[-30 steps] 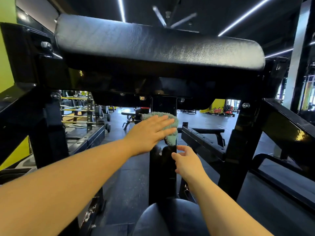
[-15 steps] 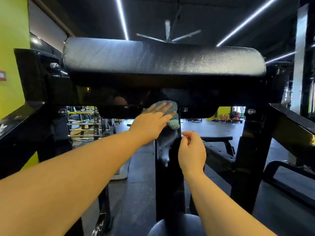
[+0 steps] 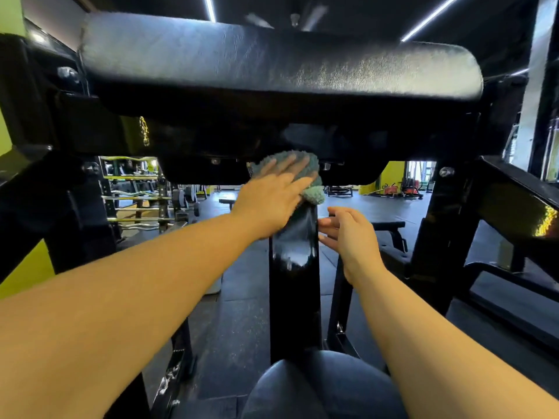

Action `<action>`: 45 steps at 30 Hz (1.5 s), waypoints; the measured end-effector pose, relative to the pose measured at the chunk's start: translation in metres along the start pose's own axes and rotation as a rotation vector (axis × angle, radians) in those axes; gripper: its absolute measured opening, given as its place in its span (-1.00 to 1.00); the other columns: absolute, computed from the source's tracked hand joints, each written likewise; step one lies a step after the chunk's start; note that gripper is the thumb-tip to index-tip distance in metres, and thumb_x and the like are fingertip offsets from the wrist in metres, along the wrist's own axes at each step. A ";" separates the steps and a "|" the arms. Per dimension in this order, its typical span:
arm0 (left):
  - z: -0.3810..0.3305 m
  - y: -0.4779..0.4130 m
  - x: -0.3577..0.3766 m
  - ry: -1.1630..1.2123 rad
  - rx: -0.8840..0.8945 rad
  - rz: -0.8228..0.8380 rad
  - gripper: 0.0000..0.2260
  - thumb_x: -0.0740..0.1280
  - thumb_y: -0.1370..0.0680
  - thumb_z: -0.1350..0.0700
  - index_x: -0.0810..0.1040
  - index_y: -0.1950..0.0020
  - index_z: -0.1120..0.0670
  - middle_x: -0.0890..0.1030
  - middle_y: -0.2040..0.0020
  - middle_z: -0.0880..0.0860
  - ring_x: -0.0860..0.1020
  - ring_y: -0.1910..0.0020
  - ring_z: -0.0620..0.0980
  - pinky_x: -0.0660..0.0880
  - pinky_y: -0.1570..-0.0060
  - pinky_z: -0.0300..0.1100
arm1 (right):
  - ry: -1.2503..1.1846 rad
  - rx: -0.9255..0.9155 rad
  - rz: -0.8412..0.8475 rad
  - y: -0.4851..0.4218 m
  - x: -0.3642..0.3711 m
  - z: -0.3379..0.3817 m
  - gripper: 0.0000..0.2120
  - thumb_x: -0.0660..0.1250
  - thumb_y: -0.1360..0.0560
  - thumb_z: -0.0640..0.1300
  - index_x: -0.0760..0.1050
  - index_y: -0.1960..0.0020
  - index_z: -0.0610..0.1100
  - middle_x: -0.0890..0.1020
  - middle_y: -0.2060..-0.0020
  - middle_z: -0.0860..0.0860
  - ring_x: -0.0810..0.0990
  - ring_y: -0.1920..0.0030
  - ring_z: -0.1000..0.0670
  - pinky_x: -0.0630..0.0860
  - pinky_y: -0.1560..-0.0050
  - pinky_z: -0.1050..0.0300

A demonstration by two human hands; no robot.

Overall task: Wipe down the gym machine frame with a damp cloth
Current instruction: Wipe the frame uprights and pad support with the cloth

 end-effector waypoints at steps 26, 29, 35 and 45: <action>-0.046 0.108 0.033 0.017 0.556 0.047 -0.55 0.11 -0.46 0.16 0.42 -0.36 0.04 0.43 -0.38 0.10 0.33 -0.39 0.09 0.07 -0.40 -0.01 | 0.177 -0.015 -0.010 0.022 0.007 0.002 -0.69 0.20 -0.56 -0.18 0.39 -0.12 -0.45 0.48 -0.10 -0.41 0.42 -0.18 -0.40 0.38 -0.14 -0.43; -0.031 0.069 0.032 0.000 0.234 -0.029 -0.58 0.11 -0.51 0.08 0.47 -0.34 0.10 0.44 -0.37 0.16 0.38 -0.35 0.18 0.08 -0.36 0.03 | 0.185 -0.002 -0.003 0.018 0.008 -0.001 -0.79 0.22 -0.56 -0.16 0.52 0.03 -0.31 0.55 -0.07 -0.34 0.49 -0.16 -0.36 0.44 -0.18 -0.35; -0.077 0.149 0.054 0.097 0.452 0.002 -0.59 0.16 -0.56 0.04 0.30 -0.42 -0.02 0.38 -0.42 0.09 0.29 -0.40 0.14 0.10 -0.41 0.05 | 0.126 0.000 0.013 0.023 0.009 0.002 -0.66 0.21 -0.56 -0.22 0.35 -0.19 -0.49 0.46 -0.13 -0.42 0.40 -0.21 -0.39 0.38 -0.17 -0.39; -0.052 0.086 0.045 0.049 0.068 -0.119 -0.55 0.10 -0.55 -0.03 0.31 -0.43 0.05 0.35 -0.43 0.16 0.19 -0.42 0.17 -0.03 -0.44 0.05 | 0.169 0.019 0.005 0.020 0.007 -0.001 -0.88 0.24 -0.57 -0.14 0.52 0.10 -0.09 0.62 -0.01 -0.19 0.58 -0.12 -0.21 0.51 -0.19 -0.19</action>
Point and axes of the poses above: each hand's wrist, its own y-axis away from the middle knuckle, its own x-axis out of the palm, z = x × y, the point moved 6 cm from there along -y, towards the middle knuckle
